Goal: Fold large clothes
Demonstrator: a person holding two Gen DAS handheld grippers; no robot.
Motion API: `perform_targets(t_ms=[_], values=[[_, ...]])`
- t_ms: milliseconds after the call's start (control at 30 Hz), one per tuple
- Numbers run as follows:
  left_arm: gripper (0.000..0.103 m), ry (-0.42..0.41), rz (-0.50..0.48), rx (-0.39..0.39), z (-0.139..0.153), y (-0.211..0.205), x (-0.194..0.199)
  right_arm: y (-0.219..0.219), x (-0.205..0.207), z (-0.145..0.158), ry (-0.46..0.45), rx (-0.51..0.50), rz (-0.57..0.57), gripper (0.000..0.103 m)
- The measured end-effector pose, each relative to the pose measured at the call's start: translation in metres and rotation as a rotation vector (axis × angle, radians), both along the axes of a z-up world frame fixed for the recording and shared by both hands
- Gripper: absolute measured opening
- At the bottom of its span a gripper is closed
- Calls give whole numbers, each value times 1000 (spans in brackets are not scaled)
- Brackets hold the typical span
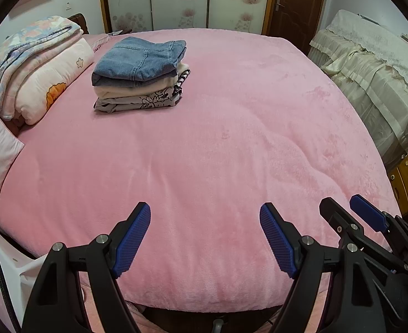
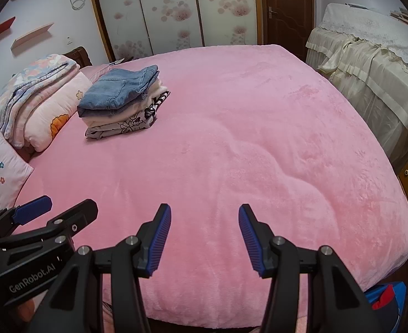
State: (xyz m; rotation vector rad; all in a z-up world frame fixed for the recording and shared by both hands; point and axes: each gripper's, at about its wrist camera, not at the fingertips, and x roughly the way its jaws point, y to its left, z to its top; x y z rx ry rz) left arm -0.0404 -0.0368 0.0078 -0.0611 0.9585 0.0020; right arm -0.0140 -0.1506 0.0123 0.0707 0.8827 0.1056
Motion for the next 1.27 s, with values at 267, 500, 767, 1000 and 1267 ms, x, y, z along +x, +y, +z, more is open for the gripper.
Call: perform_targets(t_ms=[267,500,767,1000,1267], values=[[80,8,1,3,-2,-1,1,0,0,-1,2,-1,-2,51],[80,10,1,3,-2,-2,2,-1,0,-1,2,0,-2,51],[80,10,-4,7,-4,-1,2,-3,0,-2,5,5,-5,51],[80,11,-4,8,-4,-2,2,-4,-1,-4,8,6,-7,51],[80,26,-8,7,-8,1,2,-3,-2,-8,17,7,-9,51]])
